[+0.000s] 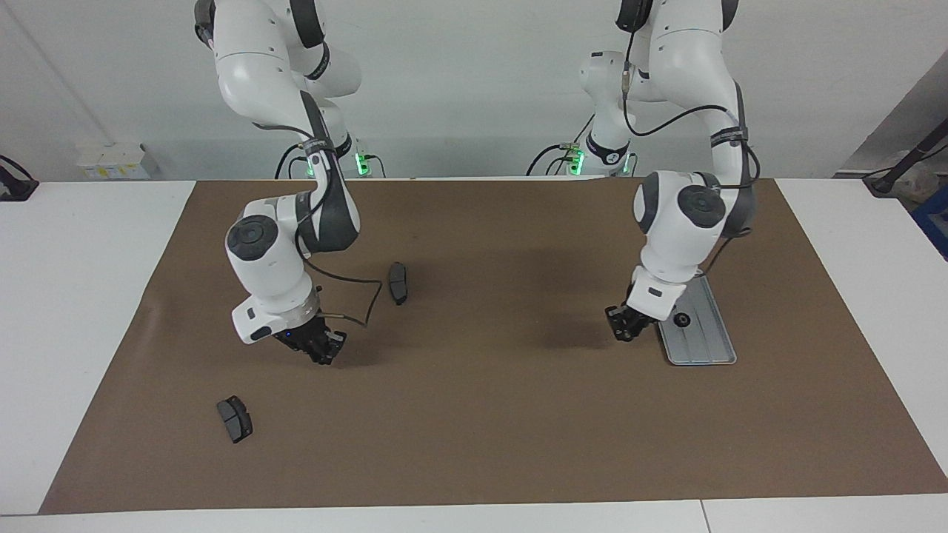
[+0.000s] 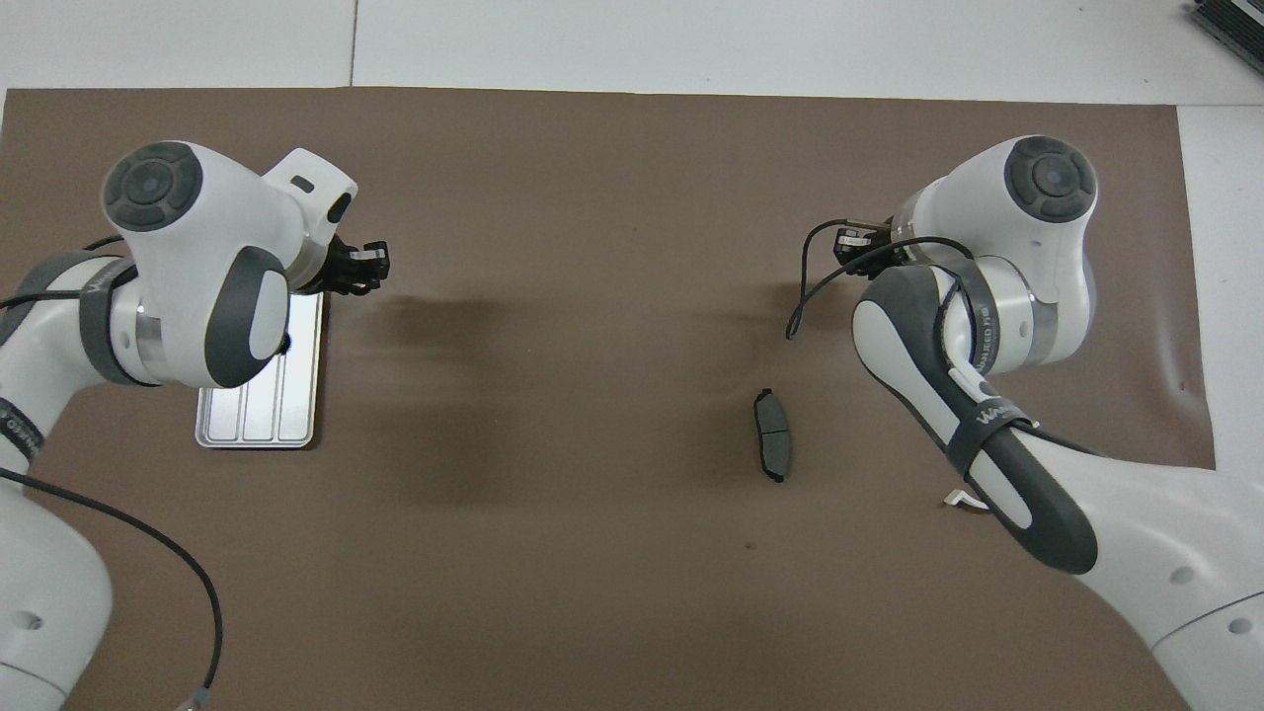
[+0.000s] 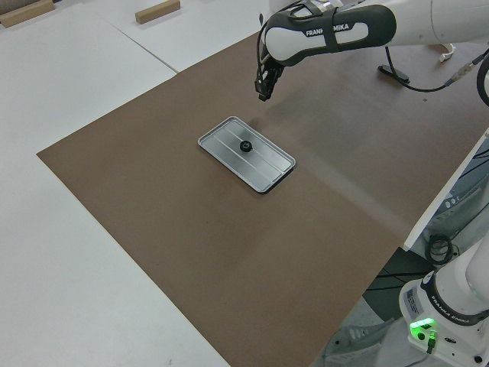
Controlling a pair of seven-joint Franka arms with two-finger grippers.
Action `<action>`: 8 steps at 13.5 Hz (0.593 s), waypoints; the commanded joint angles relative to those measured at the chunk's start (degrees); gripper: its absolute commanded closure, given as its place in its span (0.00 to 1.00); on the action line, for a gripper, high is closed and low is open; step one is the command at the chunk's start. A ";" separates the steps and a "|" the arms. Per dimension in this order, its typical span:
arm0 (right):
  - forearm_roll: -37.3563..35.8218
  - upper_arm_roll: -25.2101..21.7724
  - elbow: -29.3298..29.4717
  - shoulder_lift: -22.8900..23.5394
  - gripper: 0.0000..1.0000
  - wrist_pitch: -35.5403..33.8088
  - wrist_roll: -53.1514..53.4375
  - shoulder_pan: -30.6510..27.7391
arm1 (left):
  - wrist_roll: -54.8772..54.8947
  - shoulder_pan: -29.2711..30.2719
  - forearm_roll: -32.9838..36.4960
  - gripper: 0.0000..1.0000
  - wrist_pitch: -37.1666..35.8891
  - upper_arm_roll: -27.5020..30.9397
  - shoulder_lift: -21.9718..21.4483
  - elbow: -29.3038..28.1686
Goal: Pick bearing gear from pile to tray
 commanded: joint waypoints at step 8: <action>0.71 -0.02 -0.88 -0.16 1.00 3.42 26.50 19.72 | 27.86 14.34 0.60 0.79 4.99 -0.55 -5.22 -12.86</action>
